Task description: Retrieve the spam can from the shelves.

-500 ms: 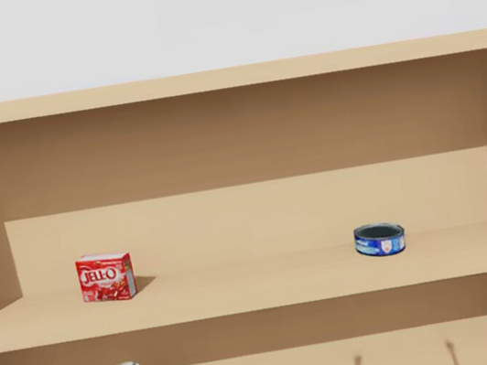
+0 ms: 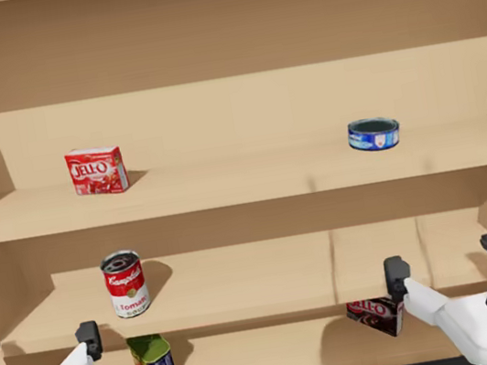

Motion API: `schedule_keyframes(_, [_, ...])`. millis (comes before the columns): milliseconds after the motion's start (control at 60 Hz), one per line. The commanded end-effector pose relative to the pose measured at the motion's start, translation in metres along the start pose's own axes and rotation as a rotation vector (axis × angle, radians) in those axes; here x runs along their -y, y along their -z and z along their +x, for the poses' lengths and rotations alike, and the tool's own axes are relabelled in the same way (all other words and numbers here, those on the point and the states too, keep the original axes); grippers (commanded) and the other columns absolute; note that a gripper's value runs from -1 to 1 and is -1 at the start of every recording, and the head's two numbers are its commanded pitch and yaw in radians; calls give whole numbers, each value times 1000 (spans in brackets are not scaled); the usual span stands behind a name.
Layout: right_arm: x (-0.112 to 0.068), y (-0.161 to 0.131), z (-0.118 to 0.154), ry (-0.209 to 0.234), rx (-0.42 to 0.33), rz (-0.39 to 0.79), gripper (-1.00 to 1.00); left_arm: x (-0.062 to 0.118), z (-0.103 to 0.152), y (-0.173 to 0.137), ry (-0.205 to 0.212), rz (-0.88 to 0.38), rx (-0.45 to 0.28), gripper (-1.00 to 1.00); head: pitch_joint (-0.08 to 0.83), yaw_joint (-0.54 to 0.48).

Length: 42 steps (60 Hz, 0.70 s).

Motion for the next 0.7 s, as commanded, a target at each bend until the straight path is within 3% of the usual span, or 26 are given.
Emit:
schedule_keyframes(17, [-2,-1,0,11,4,-13,-1000,1,0,-2,-3,-12,19,-1000,333,18])
schedule_keyframes(417, [-3,-3,2,3,6,-11,-1000,4,3,-5,-14,-32,36,-1000,556,227])
schedule_keyframes(550, [-4,-2,1,2,4,-11,-1000,8,6,-10,-19,-42,47,-1000,572,246])
schedule_keyframes(700, [-3,-1,0,3,3,-16,-1000,16,19,-18,-53,-58,38,-1000,576,243])
